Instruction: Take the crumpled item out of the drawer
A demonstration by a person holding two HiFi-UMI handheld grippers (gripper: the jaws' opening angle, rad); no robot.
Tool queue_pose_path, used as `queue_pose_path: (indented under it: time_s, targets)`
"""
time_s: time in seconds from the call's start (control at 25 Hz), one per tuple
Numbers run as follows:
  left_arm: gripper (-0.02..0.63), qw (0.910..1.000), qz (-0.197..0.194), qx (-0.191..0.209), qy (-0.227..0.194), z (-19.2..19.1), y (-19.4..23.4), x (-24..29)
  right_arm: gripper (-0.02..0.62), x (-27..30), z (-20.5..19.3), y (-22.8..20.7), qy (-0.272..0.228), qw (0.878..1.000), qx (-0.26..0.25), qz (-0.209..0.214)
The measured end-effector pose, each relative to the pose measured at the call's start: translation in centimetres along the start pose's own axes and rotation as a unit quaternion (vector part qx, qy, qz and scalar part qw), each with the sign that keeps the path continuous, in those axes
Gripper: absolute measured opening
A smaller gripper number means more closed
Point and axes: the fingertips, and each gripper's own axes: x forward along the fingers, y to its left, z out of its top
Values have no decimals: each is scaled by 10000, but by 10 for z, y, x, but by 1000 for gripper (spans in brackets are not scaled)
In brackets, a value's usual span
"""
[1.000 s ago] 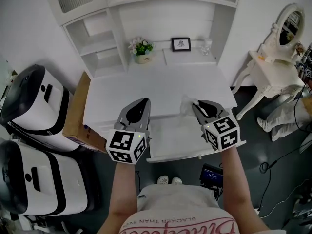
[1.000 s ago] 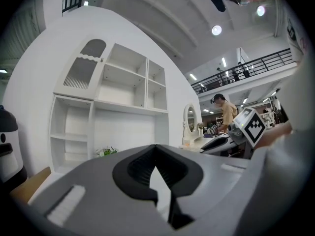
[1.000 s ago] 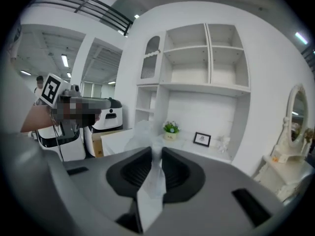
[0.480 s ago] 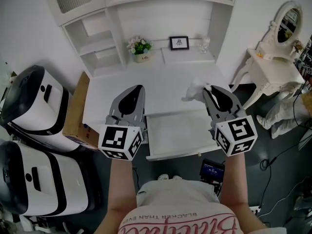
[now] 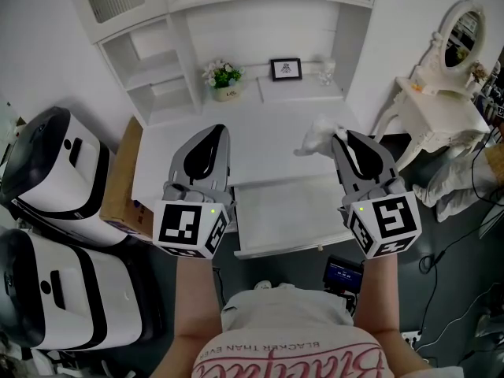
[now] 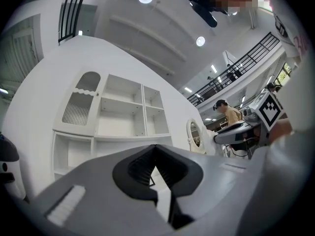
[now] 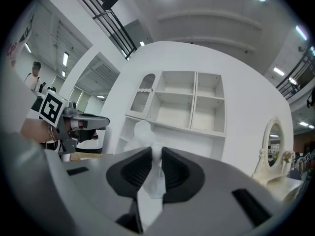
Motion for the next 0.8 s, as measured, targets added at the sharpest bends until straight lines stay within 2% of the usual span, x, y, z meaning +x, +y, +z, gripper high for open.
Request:
queue_pose_path:
  time_s: [0.32, 0.52, 0.8]
  targets:
    - [4, 10000, 31, -19, -34, 2, 0, -2, 67, -5, 0, 0, 45, 10000, -84, 26]
    - [4, 10000, -37, 26, 8, 0, -3, -2, 67, -7, -2, 2, 128, 9994, -320, 31]
    - [3, 9999, -97, 56, -20, 3, -7, -1, 67, -11, -1, -1, 141, 9993, -333, -24]
